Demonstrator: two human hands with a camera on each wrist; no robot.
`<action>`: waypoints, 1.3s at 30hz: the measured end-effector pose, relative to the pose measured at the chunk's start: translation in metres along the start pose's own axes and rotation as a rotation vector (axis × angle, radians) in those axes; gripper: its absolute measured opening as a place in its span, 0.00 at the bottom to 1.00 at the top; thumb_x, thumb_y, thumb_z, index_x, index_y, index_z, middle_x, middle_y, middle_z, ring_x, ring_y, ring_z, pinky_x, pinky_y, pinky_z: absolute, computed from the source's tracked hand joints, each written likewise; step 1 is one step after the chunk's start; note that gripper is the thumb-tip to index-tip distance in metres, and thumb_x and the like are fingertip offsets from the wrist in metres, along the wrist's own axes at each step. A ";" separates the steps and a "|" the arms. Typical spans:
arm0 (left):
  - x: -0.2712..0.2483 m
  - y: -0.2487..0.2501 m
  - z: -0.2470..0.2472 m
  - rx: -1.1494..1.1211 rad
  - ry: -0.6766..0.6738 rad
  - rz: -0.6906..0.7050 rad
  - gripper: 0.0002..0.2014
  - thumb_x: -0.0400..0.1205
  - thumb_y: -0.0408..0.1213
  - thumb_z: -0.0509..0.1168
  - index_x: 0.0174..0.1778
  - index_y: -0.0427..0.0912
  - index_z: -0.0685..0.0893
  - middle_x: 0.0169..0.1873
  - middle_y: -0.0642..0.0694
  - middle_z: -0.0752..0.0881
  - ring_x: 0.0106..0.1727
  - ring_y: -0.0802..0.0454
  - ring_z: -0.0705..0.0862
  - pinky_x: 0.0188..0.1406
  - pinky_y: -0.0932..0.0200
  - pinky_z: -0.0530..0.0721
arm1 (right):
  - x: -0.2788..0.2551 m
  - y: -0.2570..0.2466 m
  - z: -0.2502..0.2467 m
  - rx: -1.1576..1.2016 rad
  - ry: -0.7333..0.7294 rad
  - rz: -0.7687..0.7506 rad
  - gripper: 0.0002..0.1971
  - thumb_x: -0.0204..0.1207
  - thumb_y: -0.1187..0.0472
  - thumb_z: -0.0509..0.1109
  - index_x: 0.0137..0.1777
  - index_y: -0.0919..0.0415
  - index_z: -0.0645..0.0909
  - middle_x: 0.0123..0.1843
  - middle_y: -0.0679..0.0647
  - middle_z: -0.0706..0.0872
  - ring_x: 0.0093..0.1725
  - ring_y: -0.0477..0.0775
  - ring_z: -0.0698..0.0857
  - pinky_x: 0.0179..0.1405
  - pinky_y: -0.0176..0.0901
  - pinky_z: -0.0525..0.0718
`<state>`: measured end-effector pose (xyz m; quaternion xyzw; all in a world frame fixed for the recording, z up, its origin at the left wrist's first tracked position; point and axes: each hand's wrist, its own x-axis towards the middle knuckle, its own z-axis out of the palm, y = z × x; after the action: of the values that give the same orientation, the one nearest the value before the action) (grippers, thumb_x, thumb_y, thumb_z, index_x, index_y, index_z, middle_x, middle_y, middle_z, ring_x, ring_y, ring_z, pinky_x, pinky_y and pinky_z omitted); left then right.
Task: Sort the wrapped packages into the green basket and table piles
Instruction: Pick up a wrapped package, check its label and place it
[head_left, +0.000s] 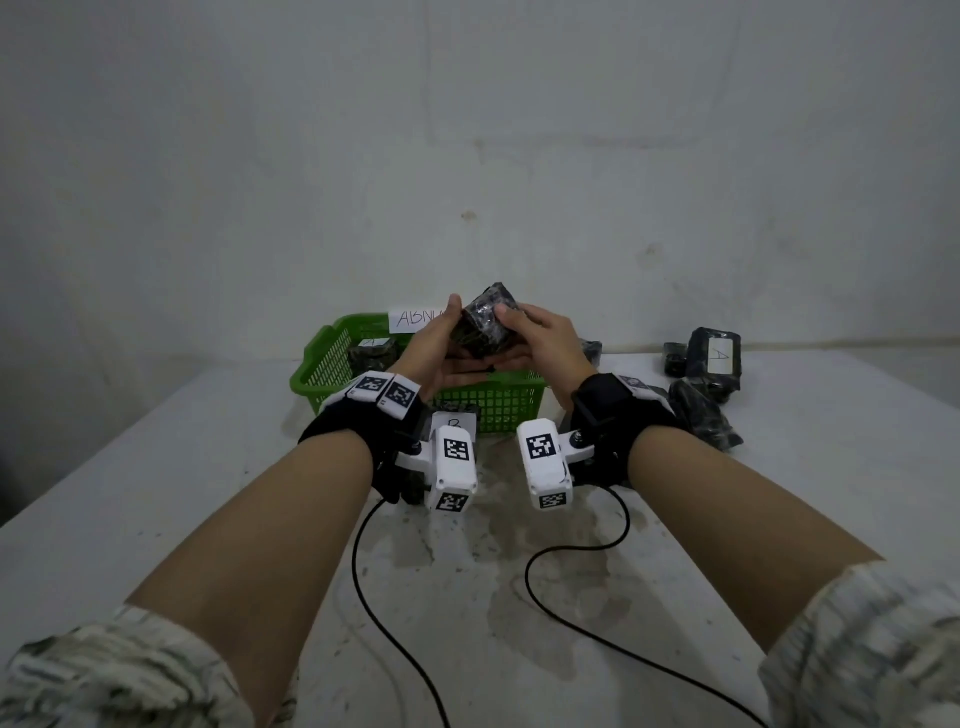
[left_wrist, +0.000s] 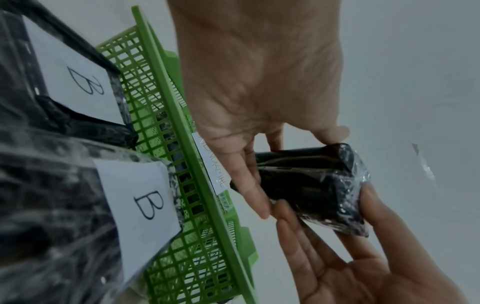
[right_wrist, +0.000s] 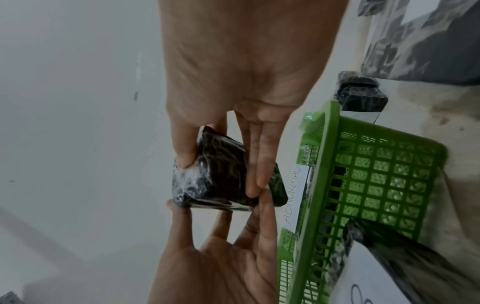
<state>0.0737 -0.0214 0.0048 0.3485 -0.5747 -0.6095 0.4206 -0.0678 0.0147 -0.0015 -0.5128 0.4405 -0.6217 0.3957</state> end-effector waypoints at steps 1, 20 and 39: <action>-0.001 0.000 0.000 -0.002 -0.009 -0.003 0.21 0.84 0.60 0.49 0.59 0.50 0.77 0.48 0.41 0.85 0.48 0.44 0.87 0.47 0.51 0.86 | 0.000 -0.001 0.001 -0.009 0.012 -0.016 0.18 0.80 0.58 0.69 0.65 0.67 0.82 0.55 0.65 0.88 0.29 0.55 0.89 0.33 0.41 0.89; 0.004 -0.006 -0.007 0.021 0.028 0.151 0.16 0.82 0.25 0.62 0.46 0.52 0.66 0.50 0.37 0.83 0.43 0.43 0.84 0.35 0.48 0.86 | 0.000 0.012 -0.006 -0.115 -0.052 0.088 0.15 0.72 0.63 0.76 0.46 0.55 0.70 0.50 0.53 0.80 0.53 0.54 0.81 0.45 0.48 0.82; -0.008 0.014 0.008 -0.038 -0.046 0.194 0.08 0.81 0.31 0.64 0.46 0.48 0.75 0.47 0.47 0.81 0.47 0.49 0.82 0.54 0.34 0.81 | 0.004 0.022 -0.007 -0.528 0.110 -0.389 0.32 0.64 0.77 0.76 0.69 0.67 0.73 0.60 0.61 0.75 0.59 0.55 0.76 0.62 0.41 0.76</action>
<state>0.0711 -0.0110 0.0189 0.2691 -0.6036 -0.5844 0.4709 -0.0744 0.0053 -0.0222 -0.6376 0.5010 -0.5768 0.0987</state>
